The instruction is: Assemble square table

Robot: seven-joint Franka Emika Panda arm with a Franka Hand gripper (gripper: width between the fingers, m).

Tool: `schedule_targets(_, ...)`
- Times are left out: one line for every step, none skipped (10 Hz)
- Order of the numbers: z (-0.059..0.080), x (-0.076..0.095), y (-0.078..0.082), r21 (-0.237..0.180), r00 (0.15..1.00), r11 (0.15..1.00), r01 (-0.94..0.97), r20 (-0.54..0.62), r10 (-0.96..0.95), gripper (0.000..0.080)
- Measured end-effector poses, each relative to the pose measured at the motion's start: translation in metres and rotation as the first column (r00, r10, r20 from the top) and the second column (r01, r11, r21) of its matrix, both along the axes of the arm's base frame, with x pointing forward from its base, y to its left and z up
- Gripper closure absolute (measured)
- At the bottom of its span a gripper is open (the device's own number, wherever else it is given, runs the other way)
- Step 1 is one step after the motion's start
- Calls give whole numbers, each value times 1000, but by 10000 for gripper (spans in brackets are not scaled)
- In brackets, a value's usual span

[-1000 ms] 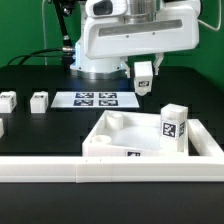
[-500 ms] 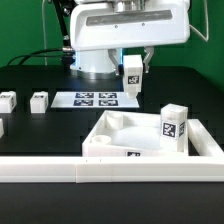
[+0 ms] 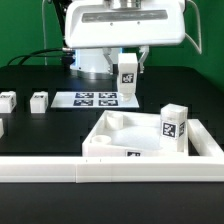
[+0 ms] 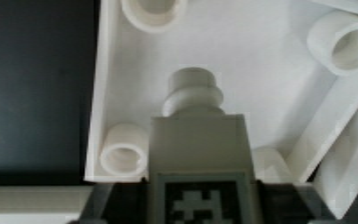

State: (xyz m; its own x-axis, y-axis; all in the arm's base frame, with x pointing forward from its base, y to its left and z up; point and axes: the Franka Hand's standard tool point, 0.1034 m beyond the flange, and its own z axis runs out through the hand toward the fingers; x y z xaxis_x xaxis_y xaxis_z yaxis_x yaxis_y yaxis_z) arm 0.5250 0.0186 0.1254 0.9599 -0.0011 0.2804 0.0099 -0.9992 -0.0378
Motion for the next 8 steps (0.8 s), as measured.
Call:
schedule_targets(4,13,-5,-2,1000,1000,1,16,-1,511)
schedule_targets(3,23,-7,-6,1000,1000,-16,11,16,511)
schedule_targets(5,35,-12,-8,999,999,-33,8,33,511)
schedule_targets(9,45,-15,-10,999,999,-37,20,37,511)
schedule_targets(9,45,-15,-11,999,999,-36,20,36,511)
schedule_targets(8,45,-15,-11,999,999,-36,19,36,511)
schedule_targets(8,45,-15,-11,999,999,-36,19,36,511)
schedule_targets(7,45,-20,-11,999,1000,-7,38,7,511)
